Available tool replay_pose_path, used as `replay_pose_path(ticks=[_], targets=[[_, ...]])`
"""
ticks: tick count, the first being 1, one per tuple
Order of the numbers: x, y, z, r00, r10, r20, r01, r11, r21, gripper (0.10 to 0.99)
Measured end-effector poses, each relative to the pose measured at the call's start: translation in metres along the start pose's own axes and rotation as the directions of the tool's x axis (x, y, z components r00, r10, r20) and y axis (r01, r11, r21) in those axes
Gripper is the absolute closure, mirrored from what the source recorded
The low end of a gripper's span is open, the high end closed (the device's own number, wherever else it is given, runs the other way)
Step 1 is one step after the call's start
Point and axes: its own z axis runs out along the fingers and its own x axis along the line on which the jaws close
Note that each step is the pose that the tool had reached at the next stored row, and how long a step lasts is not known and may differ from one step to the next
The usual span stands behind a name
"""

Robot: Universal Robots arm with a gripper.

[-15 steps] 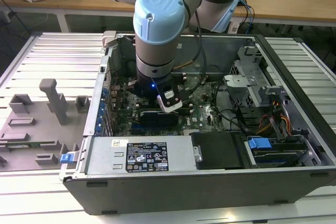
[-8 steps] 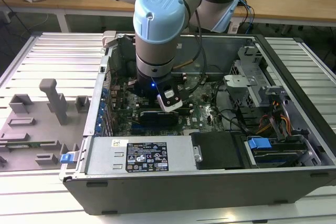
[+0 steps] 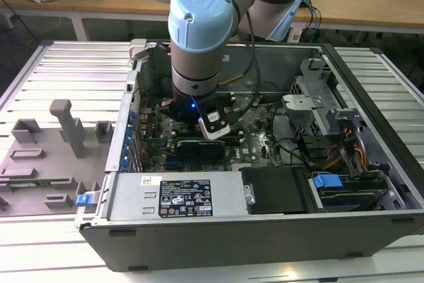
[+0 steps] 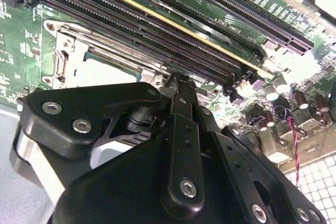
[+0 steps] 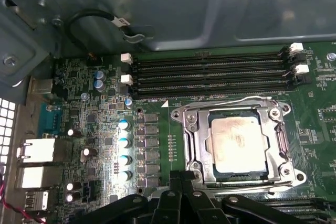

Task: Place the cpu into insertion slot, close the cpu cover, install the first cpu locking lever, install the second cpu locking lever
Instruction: 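Install the second cpu locking lever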

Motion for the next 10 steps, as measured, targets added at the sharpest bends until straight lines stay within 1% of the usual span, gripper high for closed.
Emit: replay_pose_path(ticks=[5, 6, 7, 10], targets=[[0.0007, -0.0001, 0.0005, 1.0000, 0.000, -0.0001, 0.000, 1.0000, 0.001, 0.980], [0.0008, 0.0002, -0.0006, 1.0000, 0.000, 0.0001, 0.000, 1.0000, 0.000, 0.980], [0.0009, 0.0013, -0.0041, 1.0000, 0.000, 0.0000, 0.000, 1.0000, 0.001, 0.980], [0.0012, 0.0029, -0.0089, 1.0000, 0.000, 0.0000, 0.000, 1.0000, 0.001, 0.980]])
